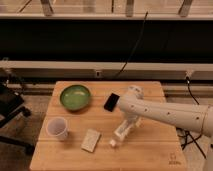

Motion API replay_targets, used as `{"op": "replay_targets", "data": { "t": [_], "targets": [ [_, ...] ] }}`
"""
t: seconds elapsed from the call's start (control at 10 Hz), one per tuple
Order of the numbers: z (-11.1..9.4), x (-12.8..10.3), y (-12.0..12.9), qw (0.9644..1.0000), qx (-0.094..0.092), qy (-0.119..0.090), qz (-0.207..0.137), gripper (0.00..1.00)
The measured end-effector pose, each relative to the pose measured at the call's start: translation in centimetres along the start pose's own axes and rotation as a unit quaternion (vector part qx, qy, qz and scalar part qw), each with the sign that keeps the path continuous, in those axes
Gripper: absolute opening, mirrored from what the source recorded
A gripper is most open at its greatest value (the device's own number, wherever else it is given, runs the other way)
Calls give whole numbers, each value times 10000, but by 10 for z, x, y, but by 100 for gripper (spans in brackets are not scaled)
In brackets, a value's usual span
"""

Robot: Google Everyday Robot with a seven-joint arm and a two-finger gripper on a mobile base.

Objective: Place the bottle in the ceramic bowl

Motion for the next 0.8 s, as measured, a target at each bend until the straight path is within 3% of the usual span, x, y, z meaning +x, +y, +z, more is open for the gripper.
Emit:
{"op": "replay_targets", "data": {
  "t": [0.8],
  "targets": [
    [-13,8,-26,9999,10,-21,-142,2]
  ]
}}
